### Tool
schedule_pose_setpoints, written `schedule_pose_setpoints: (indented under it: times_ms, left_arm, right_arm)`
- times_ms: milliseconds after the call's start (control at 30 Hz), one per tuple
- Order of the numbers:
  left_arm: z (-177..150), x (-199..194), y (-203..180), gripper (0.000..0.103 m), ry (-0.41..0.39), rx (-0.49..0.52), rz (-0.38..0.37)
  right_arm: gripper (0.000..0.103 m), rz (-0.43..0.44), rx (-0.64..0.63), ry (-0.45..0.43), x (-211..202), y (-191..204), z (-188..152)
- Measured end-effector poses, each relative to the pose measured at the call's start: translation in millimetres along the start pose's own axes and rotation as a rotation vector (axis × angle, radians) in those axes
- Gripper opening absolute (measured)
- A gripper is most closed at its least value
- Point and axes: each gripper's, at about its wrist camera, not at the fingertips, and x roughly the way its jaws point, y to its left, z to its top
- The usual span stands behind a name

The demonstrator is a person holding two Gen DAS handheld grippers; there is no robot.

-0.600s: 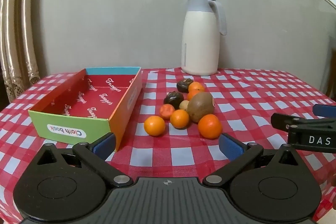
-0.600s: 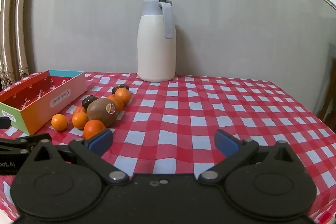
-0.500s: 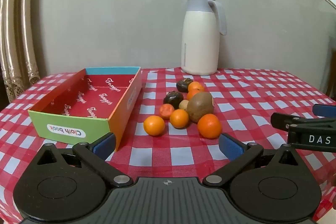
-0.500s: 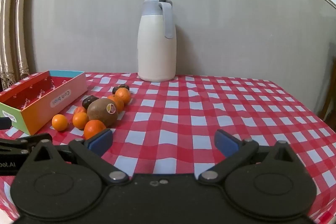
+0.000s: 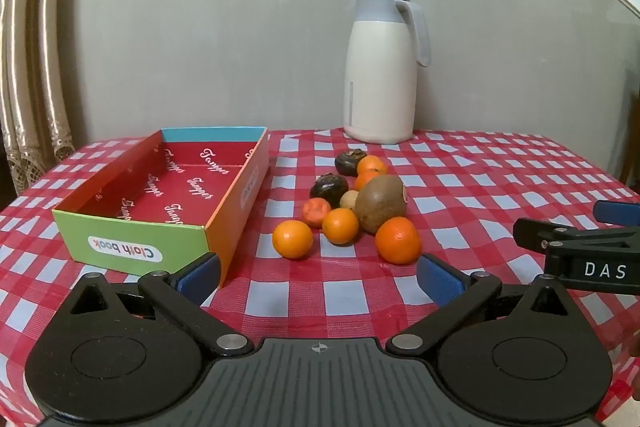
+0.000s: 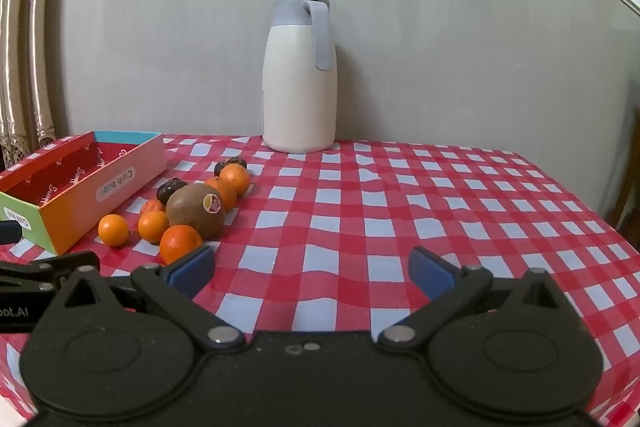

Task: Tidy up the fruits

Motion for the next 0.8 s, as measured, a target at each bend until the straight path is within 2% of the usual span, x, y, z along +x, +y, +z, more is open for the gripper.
schedule_pose_setpoints:
  times_ms: [800]
  left_arm:
    - [-0.2,-1.2,-0.2,0.103,-0.003,0.001,-0.002]
  right_arm:
    - [0.103,-0.003,-0.007,0.002,1.2,-0.2,-1.2]
